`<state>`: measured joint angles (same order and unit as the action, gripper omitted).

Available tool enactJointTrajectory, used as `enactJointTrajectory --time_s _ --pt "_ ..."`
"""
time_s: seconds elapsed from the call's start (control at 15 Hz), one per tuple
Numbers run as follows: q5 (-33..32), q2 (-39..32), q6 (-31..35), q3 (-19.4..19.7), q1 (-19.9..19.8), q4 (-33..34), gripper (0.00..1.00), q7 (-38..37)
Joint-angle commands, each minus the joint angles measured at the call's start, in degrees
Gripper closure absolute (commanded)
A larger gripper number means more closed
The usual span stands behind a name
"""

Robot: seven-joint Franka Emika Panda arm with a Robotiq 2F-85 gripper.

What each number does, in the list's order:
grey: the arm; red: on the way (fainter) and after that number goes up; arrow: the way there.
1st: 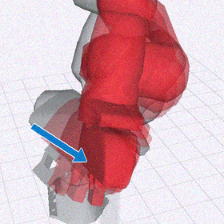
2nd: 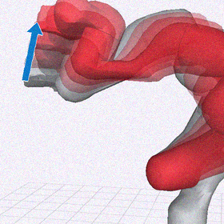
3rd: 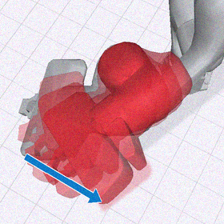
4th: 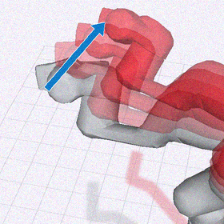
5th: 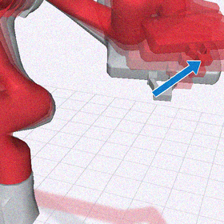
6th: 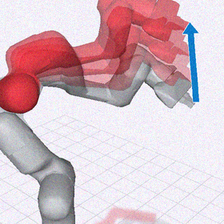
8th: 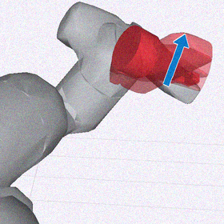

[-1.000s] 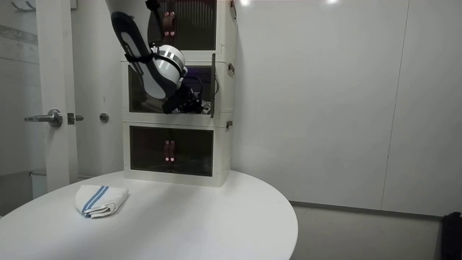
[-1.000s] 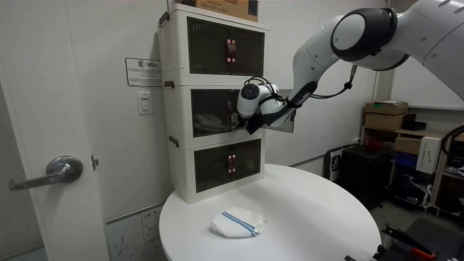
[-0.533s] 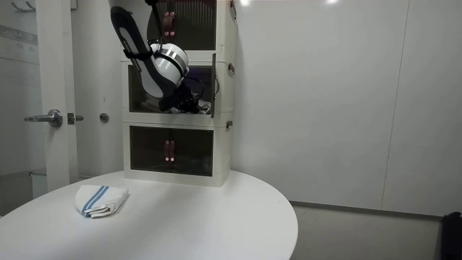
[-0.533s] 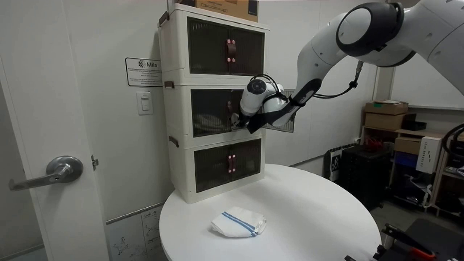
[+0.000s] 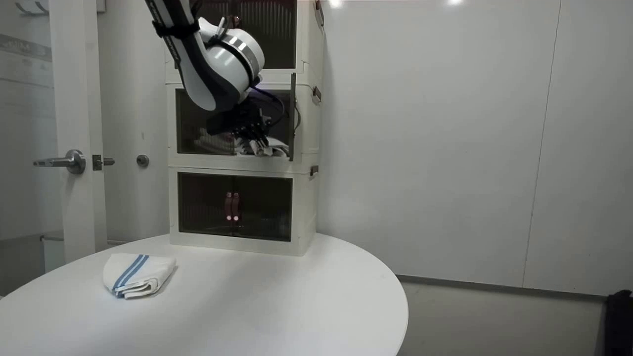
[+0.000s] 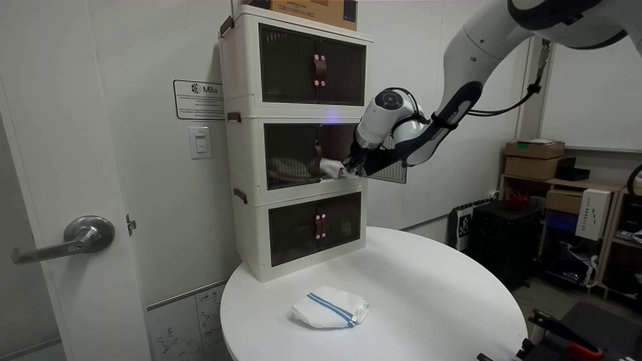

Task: Remove the towel from the middle shelf and put it on the table

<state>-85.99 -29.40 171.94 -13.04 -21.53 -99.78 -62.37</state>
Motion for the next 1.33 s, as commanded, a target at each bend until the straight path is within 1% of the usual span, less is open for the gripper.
enactJointTrajectory --time_s 0.0,0.4,0.53,0.73,0.93,1.27 --pt "2.76 9.22 4.51 -0.75 -3.46 -12.38 0.97 -0.78" --pt "6.24 21.44 11.12 -0.42 -7.22 -28.17 0.97 -1.41" --pt "7.25 26.24 13.5 -0.24 -8.51 -34.48 0.97 -1.27" --pt "6.52 34.83 16.65 0.65 -9.81 -43.01 0.97 -4.0" --pt "5.72 43.69 19.57 1.88 -10.38 -50.82 0.97 -6.6" --pt "4.72 59.51 22.04 4.4 -9.62 -62.24 0.97 -10.65"
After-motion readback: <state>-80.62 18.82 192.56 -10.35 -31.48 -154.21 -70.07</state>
